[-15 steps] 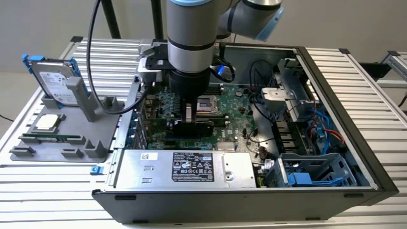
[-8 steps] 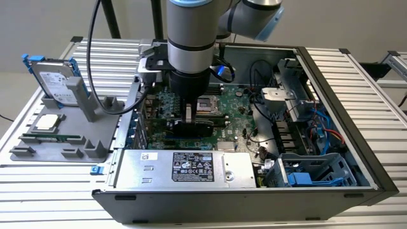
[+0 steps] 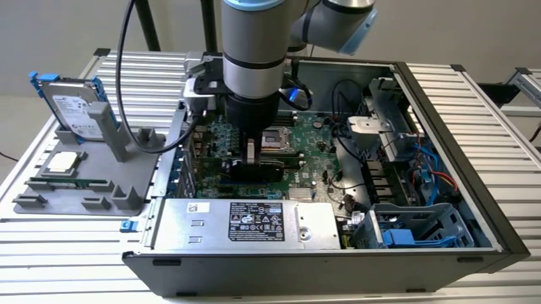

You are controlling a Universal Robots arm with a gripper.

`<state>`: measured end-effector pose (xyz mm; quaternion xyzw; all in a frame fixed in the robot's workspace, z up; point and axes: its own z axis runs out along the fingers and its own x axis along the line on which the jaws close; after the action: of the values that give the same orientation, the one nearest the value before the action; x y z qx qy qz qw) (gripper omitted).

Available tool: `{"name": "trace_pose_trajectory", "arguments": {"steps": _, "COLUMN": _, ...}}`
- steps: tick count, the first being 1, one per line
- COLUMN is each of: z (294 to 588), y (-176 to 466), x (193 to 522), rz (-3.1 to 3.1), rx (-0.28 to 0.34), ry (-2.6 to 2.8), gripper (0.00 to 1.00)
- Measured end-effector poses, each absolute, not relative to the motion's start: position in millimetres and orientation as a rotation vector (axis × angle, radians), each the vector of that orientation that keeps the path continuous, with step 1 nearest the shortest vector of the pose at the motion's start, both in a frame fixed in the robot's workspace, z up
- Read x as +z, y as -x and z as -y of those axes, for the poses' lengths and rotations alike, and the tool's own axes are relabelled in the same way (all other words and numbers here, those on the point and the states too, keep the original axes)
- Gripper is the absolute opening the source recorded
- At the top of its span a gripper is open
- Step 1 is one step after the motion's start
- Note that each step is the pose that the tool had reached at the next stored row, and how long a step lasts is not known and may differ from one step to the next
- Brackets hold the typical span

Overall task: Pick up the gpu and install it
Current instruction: 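Insert the gpu into the slot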

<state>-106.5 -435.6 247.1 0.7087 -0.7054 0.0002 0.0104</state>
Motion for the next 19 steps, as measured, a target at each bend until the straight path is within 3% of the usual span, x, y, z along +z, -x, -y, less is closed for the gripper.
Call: {"name": "trace_pose_trajectory", "arguments": {"steps": 19, "z": 435.7, "y": 101.6, "x": 257.9, "rz": 2.196, "rx": -0.001, "ry": -2.216, "gripper": 0.0}}
